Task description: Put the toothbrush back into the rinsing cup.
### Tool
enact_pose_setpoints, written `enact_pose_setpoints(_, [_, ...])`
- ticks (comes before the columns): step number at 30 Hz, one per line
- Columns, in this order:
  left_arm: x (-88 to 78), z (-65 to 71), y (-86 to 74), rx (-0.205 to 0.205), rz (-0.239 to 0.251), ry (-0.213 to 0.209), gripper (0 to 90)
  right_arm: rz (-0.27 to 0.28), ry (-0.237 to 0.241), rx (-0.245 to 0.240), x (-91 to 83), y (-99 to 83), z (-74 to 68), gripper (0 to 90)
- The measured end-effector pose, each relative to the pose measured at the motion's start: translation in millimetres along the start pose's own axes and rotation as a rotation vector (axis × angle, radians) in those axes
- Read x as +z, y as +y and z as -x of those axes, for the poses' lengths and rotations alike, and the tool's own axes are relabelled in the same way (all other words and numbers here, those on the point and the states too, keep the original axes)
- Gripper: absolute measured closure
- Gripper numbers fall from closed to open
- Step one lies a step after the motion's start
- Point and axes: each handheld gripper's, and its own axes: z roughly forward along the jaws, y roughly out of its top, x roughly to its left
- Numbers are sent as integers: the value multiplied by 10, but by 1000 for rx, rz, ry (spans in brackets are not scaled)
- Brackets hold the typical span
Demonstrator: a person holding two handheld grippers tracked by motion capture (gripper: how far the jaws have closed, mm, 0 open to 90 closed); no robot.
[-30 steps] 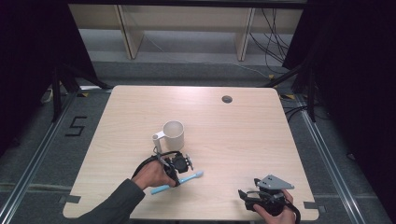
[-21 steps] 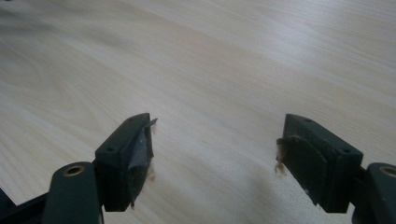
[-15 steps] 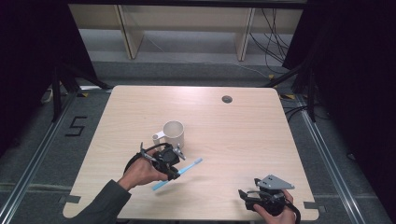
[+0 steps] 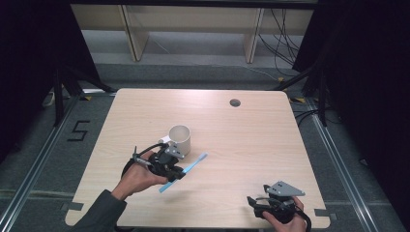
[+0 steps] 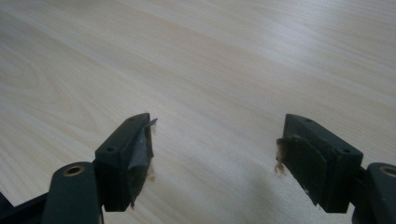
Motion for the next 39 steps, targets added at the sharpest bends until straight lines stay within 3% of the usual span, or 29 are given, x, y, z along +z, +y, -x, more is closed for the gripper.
enact_pose_setpoints(5, [-73,-33,-28,-9,46,23,783,-10,9,27,2,-2,-23,262])
enact_pose_setpoints(11, [-129,-52,-85,-54,119,55,783,-2,-3,-2,-1,-1,0,262])
enact_pose_setpoints(12, [-140,-53,-91,-58,123,58,783,-3,5,21,2,0,-16,262])
enact_pose_setpoints(14, [-170,-64,-114,-66,159,86,783,-7,2,19,1,0,-14,262])
enact_pose_setpoints(22, [-253,-88,-190,-104,271,130,783,-5,-1,16,-3,1,-16,261])
enact_pose_setpoints(33, [-296,-106,-268,-134,381,157,783,-1,1,19,0,1,-16,261])
enact_pose_setpoints(35, [-297,-102,-274,-159,413,158,783,-3,2,18,8,-3,-15,262])
enact_pose_setpoints(37, [-319,-109,-285,-150,412,163,783,-5,0,5,6,-4,-9,261])
enact_pose_setpoints(39, [-320,-101,-293,-162,448,176,783,-2,3,19,2,2,-17,261])
